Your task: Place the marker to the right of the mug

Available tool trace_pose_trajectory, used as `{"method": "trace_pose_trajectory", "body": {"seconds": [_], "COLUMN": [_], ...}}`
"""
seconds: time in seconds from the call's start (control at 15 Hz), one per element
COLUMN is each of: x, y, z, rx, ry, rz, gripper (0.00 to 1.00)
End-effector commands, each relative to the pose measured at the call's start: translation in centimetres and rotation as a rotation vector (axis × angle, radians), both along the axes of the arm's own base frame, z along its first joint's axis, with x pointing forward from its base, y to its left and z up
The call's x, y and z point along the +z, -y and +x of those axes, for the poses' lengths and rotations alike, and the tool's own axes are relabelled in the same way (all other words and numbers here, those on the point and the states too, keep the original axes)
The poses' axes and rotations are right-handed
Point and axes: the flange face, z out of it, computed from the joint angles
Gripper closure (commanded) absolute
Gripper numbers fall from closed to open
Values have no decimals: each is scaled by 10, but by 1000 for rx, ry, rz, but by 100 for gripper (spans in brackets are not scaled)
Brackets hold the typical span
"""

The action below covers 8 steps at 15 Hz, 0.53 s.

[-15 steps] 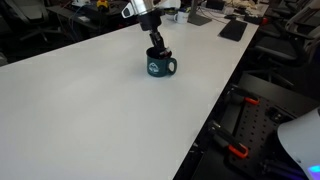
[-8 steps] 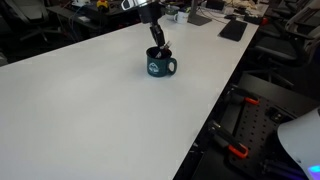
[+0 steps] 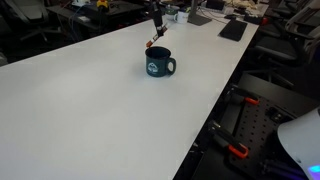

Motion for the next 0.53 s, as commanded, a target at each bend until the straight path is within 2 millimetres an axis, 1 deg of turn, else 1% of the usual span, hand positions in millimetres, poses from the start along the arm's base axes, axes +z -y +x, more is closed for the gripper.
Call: {"method": "trace_pose_trajectory", "body": {"seconds": [0.0, 0.2, 0.33, 0.47], "x": [20, 20, 14, 2], "y": [18, 39, 55, 66], "z": [-3, 2, 6, 11], "rx": [-118, -255, -347, -422], "ry": [89, 169, 219, 280], "rz": [0, -33, -75, -127], "gripper": [95, 95, 95, 95]}}
